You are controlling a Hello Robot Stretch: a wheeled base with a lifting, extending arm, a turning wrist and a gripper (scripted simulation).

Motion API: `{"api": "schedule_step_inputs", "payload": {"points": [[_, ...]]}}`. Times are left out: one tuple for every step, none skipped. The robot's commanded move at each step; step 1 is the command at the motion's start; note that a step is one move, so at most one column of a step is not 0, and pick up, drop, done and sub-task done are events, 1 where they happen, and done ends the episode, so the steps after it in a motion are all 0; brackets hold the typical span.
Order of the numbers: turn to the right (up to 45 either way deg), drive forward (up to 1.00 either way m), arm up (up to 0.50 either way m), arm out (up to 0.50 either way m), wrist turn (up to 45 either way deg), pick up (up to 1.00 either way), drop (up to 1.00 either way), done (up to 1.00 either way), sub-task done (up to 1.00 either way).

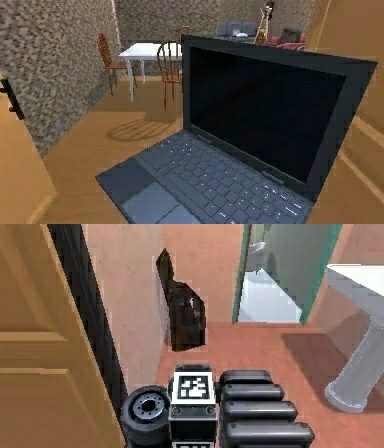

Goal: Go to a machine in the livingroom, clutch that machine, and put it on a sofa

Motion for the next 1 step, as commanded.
{"api": "schedule_step_inputs", "payload": {"points": [[0.0, 1.0, 0.0, 0.0, 0.0, 0.0, 0.0, 0.0, 0.0]]}}
